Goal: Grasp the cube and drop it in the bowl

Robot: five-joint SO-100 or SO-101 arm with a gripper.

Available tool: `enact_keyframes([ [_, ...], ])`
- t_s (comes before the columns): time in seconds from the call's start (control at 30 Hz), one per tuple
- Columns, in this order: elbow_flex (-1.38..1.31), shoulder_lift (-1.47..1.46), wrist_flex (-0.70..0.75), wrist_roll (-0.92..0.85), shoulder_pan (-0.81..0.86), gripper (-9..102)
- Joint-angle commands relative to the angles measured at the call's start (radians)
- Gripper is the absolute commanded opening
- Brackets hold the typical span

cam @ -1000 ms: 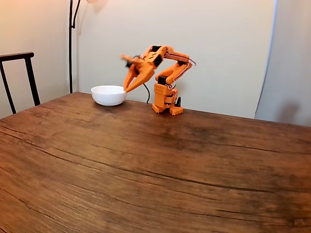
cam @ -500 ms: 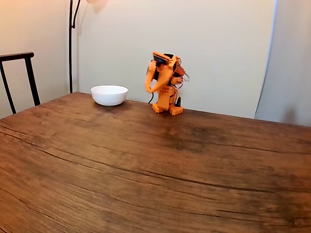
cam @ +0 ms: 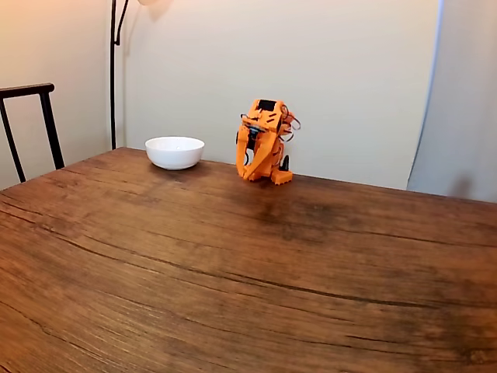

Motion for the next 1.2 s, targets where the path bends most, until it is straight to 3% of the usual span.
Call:
enact_keyframes([
  [0.0, -0.005, 0.003, 0.043, -0.011, 0.032, -1],
  [0.6, -0.005, 0.002, 0.522, -0.011, 0.026, 0],
  [1.17, -0.005, -0.003, 0.535, -0.003, 0.034, 0],
])
